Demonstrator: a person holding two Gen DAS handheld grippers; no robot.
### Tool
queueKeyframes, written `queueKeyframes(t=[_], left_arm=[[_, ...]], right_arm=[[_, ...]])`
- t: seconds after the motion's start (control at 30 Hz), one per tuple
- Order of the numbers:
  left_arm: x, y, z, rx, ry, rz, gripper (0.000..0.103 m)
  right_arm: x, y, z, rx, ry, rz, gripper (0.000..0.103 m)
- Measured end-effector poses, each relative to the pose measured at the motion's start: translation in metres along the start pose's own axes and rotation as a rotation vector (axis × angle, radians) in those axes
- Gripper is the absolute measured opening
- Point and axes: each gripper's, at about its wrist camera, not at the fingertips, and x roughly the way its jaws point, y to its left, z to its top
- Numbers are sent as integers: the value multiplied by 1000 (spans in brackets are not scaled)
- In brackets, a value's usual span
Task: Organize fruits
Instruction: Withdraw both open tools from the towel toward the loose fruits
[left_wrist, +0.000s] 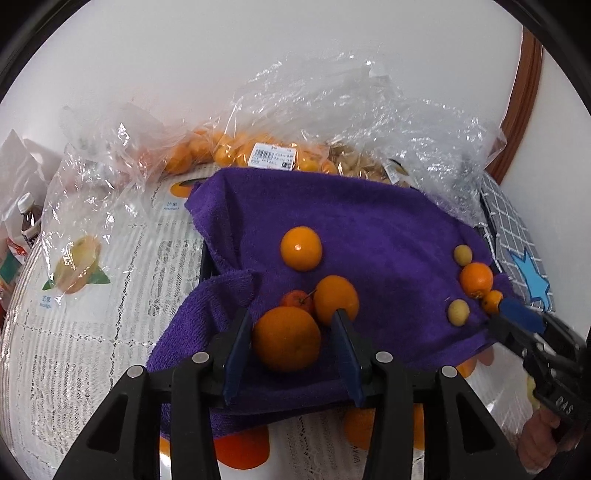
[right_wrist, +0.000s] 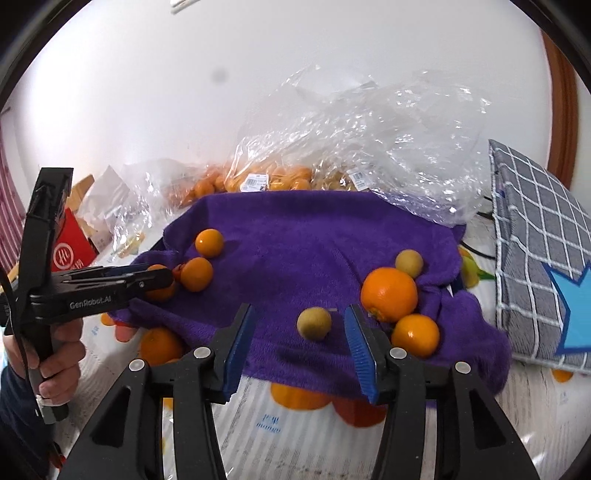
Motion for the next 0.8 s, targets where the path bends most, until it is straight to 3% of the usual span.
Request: queueKeyframes(t=[0.23,0.43,0.6,0.8], left_arm=[[-14,7,3,-45,-74,-26,50],[-21,13,2,-68,-144,-62,50],[-25,13,0,-81,-167,-111,50],[-36,16,-9,-112,-219,-162,49]], right_arm=[[-21,6,-11,26,1,-21,50],[-32,20,-17,0,13,-123,50],[-38,34,-28,-5,35,-113,48],[-29,59,-41,-9,86,-9,47]])
